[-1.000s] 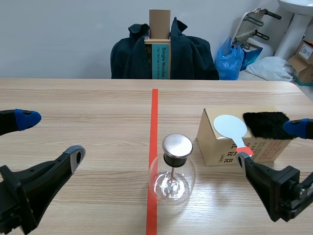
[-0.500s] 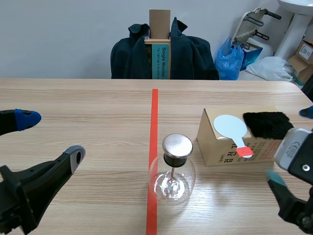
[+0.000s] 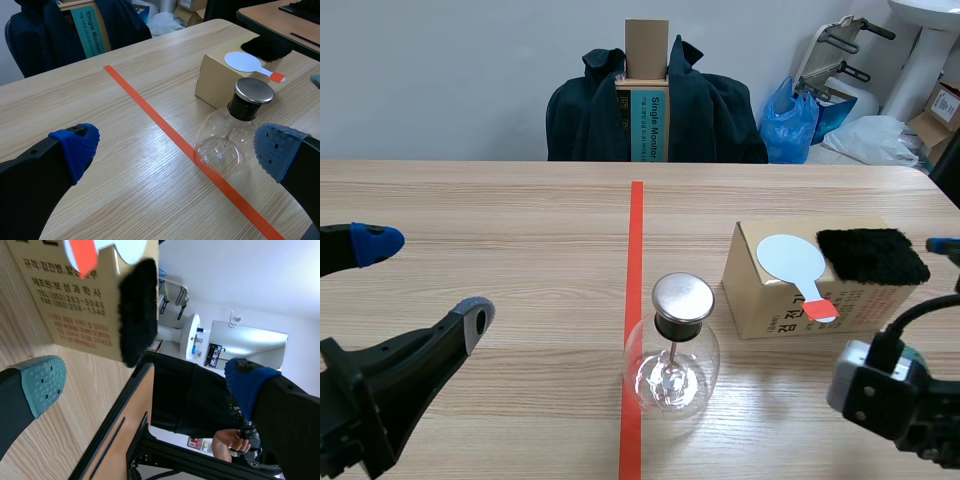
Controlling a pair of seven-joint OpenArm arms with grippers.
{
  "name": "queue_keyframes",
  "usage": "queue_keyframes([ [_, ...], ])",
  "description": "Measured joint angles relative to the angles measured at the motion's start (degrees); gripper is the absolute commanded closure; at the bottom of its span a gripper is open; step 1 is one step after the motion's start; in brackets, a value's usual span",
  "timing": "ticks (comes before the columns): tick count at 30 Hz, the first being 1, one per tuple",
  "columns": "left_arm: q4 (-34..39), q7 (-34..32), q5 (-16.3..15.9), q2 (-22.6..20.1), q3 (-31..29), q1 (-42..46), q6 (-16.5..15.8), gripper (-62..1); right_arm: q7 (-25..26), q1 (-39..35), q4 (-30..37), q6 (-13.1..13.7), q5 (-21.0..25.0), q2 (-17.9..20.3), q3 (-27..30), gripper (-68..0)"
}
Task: Do the electroscope experiment.
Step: 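Pick up the white charging plate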
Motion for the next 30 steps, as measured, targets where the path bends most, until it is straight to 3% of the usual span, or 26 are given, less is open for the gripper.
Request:
queue_keyframes([
  [2, 0.00, 0.00, 0.00, -0.02, 0.00, 0.00, -0.02, -62.3, 0.00, 1.75, -2.56, -1.95, 0.04, -0.28, -0.81, -67.9],
  [5, 0.00, 0.00, 0.00, -0.02, 0.00, 0.00, 0.00, -62.3, 0.66, 4.63, -5.73, -1.99, 0.07, -0.28, -2.21, -67.9],
  [20, 0.00, 0.00, 0.00, -0.02, 0.00, 0.00, 0.00, -62.3, 17.88, 13.25, -14.93, -1.90, -2.05, -0.26, -3.06, -67.9],
  [30, 0.00, 0.00, 0.00, -0.02, 0.00, 0.00, 0.00, -62.3, 18.21, 13.25, -15.06, -1.92, -2.05, -0.26, -3.06, -67.9],
])
